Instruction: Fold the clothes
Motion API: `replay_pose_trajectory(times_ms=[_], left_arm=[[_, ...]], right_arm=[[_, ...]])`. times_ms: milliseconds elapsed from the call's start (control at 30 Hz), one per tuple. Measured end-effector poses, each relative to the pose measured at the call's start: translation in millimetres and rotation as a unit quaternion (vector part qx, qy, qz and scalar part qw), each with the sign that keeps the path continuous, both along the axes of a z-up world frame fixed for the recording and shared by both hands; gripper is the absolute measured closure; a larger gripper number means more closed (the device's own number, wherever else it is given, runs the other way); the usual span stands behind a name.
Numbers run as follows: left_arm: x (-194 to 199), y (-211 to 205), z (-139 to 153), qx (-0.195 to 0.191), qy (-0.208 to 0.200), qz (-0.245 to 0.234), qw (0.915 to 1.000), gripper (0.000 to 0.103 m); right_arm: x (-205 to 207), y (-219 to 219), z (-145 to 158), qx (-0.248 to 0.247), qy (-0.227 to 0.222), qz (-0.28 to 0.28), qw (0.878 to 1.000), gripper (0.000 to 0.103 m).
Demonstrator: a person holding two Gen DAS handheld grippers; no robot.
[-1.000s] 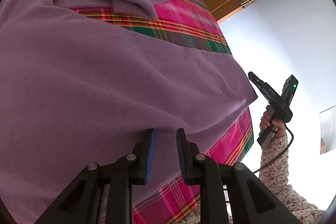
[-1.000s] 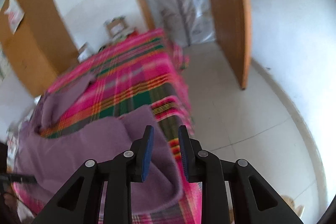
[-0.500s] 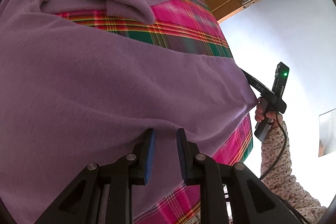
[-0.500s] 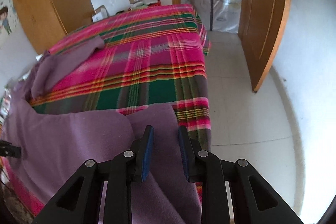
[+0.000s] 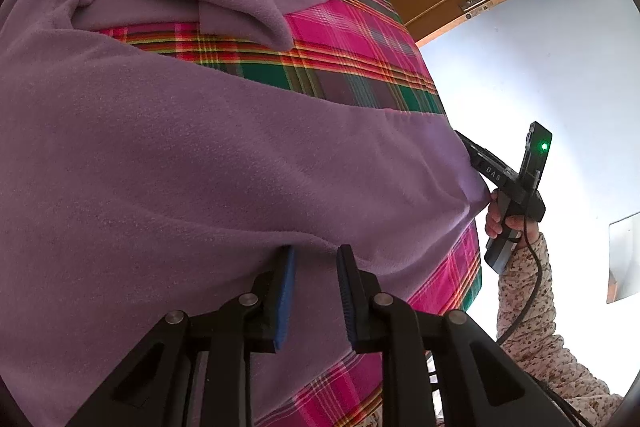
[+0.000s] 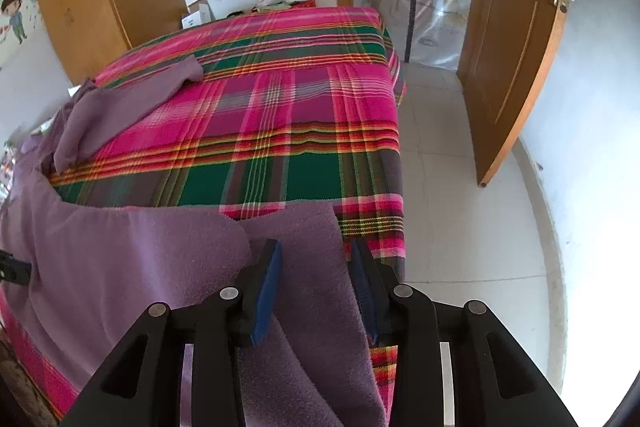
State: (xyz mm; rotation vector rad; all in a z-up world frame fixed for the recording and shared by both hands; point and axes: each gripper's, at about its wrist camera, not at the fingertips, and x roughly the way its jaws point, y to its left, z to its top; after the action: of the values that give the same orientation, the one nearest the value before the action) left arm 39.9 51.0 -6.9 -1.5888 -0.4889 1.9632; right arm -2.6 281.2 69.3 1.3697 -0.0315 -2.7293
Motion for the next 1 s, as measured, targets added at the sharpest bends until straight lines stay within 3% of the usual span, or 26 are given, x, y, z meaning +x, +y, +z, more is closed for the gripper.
replay_pose_trajectory(times_ms=[100, 167, 267, 567, 1000], left_arm=[[-1, 1, -1, 0.0, 0.0, 0.001, 1.0, 0.081], [-1, 2, -1, 0.0, 0.0, 0.002, 1.0, 0.081], [-1, 2, -1, -0.001, 0.0, 0.002, 1.0, 0.081], [0, 3, 0, -0.002, 0.004, 0.002, 1.0, 0.081], [-1, 4, 0, -0.004, 0.006, 0.002, 1.0, 0.081]], right_arm=[[4, -3, -1, 0.0, 0.005, 0.005, 1.0, 0.079], [6, -7, 0, 0.004, 0.008, 0.011, 1.0, 0.091], [8, -15, 1, 0.026, 0.014, 0.021, 0.999, 0.098], [23, 5, 20, 0.028, 0.058, -0.028, 0.998, 0.099], [39, 63, 32, 0.036, 0.079, -0.138, 0.987, 0.099]])
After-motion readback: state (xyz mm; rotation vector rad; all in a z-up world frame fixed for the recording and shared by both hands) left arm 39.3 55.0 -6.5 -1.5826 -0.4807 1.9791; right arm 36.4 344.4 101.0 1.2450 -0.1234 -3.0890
